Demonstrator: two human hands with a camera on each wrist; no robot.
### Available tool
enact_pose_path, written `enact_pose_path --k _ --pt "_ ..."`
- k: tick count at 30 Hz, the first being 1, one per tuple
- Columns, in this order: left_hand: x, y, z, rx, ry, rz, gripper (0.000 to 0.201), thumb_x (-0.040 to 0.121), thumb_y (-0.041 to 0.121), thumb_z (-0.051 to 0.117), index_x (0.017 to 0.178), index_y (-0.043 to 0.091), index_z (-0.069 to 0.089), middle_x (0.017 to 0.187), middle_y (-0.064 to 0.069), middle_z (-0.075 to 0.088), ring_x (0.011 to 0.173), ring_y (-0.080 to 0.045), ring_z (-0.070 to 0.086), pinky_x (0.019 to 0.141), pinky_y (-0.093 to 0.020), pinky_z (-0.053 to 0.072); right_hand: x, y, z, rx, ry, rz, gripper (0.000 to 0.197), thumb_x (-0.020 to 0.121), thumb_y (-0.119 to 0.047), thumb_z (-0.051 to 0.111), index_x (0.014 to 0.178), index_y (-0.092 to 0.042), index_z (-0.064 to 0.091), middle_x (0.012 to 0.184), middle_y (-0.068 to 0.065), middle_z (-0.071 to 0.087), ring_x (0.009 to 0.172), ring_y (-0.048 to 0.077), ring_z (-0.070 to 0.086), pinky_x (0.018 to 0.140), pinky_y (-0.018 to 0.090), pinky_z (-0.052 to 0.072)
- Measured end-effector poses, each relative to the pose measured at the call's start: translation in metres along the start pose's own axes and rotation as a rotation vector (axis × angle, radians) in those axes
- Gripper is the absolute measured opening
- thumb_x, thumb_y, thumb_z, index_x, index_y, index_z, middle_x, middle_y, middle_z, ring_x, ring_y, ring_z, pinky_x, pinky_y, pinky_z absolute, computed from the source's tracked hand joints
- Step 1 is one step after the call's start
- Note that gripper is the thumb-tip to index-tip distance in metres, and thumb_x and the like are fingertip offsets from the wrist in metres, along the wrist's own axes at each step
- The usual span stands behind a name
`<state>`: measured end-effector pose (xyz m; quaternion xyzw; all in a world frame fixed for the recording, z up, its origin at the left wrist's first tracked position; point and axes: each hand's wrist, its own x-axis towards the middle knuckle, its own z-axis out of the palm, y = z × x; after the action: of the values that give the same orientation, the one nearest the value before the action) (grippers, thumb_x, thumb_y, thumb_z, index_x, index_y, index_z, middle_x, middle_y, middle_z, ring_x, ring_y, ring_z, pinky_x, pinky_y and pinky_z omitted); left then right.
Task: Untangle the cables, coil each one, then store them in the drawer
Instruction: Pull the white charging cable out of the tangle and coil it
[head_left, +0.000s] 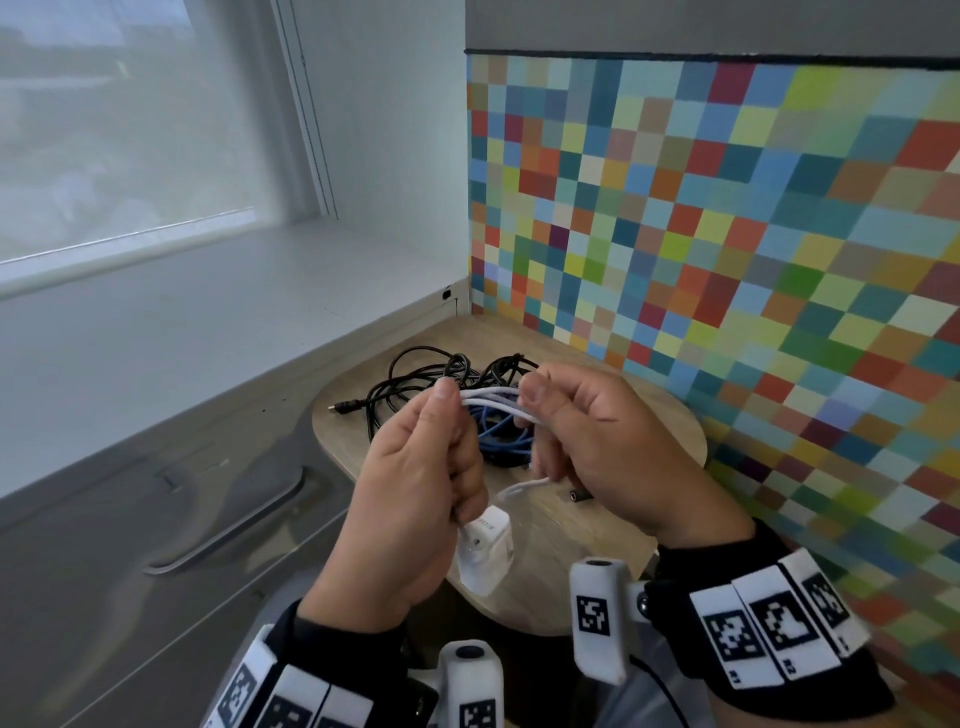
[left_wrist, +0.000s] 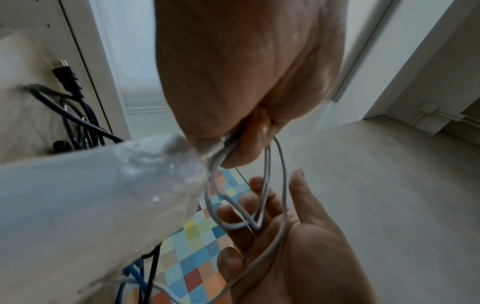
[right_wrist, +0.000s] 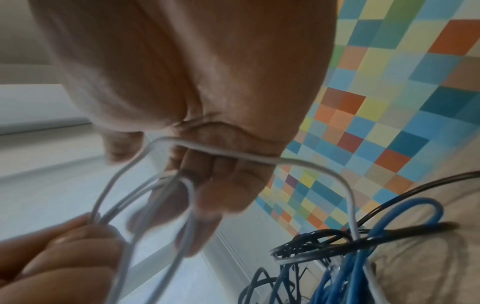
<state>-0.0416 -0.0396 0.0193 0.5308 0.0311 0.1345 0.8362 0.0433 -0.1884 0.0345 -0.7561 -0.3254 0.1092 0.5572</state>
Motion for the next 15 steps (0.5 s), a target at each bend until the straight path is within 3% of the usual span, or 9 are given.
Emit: enact_pose_path --k 2,4,7,10,12,15 --pt "0.002 0.001 -0.003 0.005 0.062 0.004 0.037 0.098 0.041 0.048 0.068 0.02 0.043 0.059 0.001 0.028 0.046 -0.012 0.02 0.039 -0.023 0.018 -0.004 0.001 -0.001 -0.004 0.008 -0.039 0.031 0.09 -0.052 0.059 0.098 -0.024 0.07 0.083 0.0 0.077 0.069 0.004 0.069 0.062 0.029 0.051" --pt "0.004 0.002 -0.006 -0.018 0.123 0.015 0.037 0.104 0.038 0.045 0.073 0.018 0.047 0.059 0.002 0.029 0.044 -0.01 0.02 0.038 -0.022 0.017 -0.007 0.005 -0.003 -0.036 0.075 -0.096 0.014 0.092 -0.035 0.072 0.106 -0.034 0.072 0.096 -0.005 0.079 0.087 0.01 0.075 0.072 0.033 0.059" --pt "0.005 0.006 -0.007 -0.066 0.197 0.022 0.041 0.108 0.036 0.042 0.072 0.018 0.047 0.056 0.003 0.028 0.041 -0.008 0.02 0.036 -0.02 0.015 -0.011 0.013 -0.012 -0.065 0.163 -0.145 0.026 0.092 -0.014 0.077 0.108 -0.034 0.076 0.093 -0.003 0.078 0.075 0.02 0.073 0.071 0.046 0.064" --pt "0.005 0.01 -0.01 -0.111 0.25 0.023 0.043 0.108 0.037 0.041 0.069 0.02 0.044 0.056 0.004 0.026 0.041 -0.008 0.019 0.035 -0.02 0.016 -0.013 0.02 -0.026 -0.089 0.248 -0.162 0.024 0.087 -0.012 0.08 0.098 -0.034 0.08 0.088 -0.004 0.078 0.076 0.025 0.07 0.071 0.051 0.061" --pt "0.005 0.011 -0.01 -0.125 0.264 0.026 0.044 0.108 0.037 0.041 0.068 0.02 0.043 0.056 0.004 0.025 0.041 -0.008 0.018 0.034 -0.019 0.016 -0.013 0.023 -0.034 -0.068 0.296 -0.169 0.024 0.086 -0.009 0.08 0.093 -0.032 0.081 0.09 -0.004 0.079 0.083 0.026 0.072 0.077 0.05 0.063" --pt "0.003 0.009 -0.007 -0.129 0.237 0.016 0.043 0.107 0.038 0.043 0.068 0.02 0.043 0.055 0.004 0.026 0.04 -0.008 0.019 0.035 -0.019 0.015 -0.011 0.027 -0.039 -0.087 0.372 -0.203 0.025 0.087 -0.004 0.078 0.092 -0.029 0.08 0.091 -0.006 0.079 0.087 0.017 0.074 0.083 0.036 0.063"
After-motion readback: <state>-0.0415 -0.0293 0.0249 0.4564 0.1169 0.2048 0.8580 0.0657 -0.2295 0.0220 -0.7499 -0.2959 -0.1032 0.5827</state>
